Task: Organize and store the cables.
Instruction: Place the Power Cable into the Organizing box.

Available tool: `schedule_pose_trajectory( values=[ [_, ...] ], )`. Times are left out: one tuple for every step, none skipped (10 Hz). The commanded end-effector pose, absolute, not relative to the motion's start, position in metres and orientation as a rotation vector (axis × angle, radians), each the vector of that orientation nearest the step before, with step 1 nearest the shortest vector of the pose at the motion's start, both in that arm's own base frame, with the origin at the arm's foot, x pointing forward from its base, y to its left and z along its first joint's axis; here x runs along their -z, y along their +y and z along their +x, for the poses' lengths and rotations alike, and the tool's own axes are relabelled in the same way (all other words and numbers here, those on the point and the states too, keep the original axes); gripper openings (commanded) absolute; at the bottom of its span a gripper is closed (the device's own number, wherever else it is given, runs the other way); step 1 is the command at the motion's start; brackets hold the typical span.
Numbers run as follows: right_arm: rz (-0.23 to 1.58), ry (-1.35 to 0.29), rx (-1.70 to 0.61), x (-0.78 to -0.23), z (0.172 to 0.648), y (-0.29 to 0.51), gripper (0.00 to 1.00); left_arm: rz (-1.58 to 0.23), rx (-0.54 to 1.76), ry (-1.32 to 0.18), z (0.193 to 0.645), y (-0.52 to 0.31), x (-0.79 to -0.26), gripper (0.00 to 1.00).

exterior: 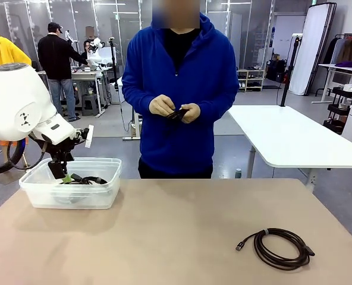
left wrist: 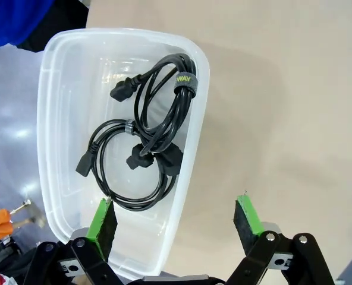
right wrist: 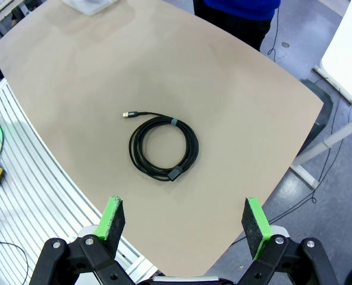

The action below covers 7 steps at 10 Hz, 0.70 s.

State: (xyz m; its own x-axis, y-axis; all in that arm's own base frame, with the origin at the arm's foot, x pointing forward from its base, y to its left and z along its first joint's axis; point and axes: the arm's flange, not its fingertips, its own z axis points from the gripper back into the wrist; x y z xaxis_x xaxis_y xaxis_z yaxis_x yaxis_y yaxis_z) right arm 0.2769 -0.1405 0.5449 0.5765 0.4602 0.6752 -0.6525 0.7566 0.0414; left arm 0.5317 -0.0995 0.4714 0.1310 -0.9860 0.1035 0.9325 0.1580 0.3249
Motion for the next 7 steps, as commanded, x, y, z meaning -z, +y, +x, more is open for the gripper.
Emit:
schedule_pose_trajectory(
  values=[
    [0.305, -0.697, -0.68, -0.5437, 0.2752, -0.1403, 1.0, 0.227, 1.403, -0.367, 0.5331, -0.0995, -0.4735, 1.0],
    [0.305, -0.697, -0.68, -0.5437, 0.2752, -0.1403, 1.0, 0.227, 1.403, -0.367, 0.5331, -0.0995, -0.4735, 1.0],
    [0.305, -0.697, -0.68, -0.5437, 0.2752, -0.1403, 1.0, 0.227, 1.403, -0.367, 0.5331, -0.0995, -0.4735, 1.0],
    [0.305, -0.697, -0.68, -0.5437, 0.2752, -0.1403, 1.0, 0.227, 1.403, -0.367, 0.5331, -0.0995, -0.4735, 1.0],
    [0.305, -0.697, -0.68, -0.5437, 0.2752, -0.1403, 1.0, 0.227, 1.403, -0.367, 0.5331, -0.0995, -0.4735, 1.0],
    [0.305, -0.697, -0.68, -0.5437, 0.2752, -0.1403, 1.0, 0.227, 1.403, -0.367, 0.5331, -0.0995, -0.4735, 1.0],
    [0.305, -0.697, -0.68, -0.5437, 0.2752, -0.1403, 1.0, 0.227, 1.403, -0.367, 0.5331, -0.0995, -0.4735, 1.0]
  ],
)
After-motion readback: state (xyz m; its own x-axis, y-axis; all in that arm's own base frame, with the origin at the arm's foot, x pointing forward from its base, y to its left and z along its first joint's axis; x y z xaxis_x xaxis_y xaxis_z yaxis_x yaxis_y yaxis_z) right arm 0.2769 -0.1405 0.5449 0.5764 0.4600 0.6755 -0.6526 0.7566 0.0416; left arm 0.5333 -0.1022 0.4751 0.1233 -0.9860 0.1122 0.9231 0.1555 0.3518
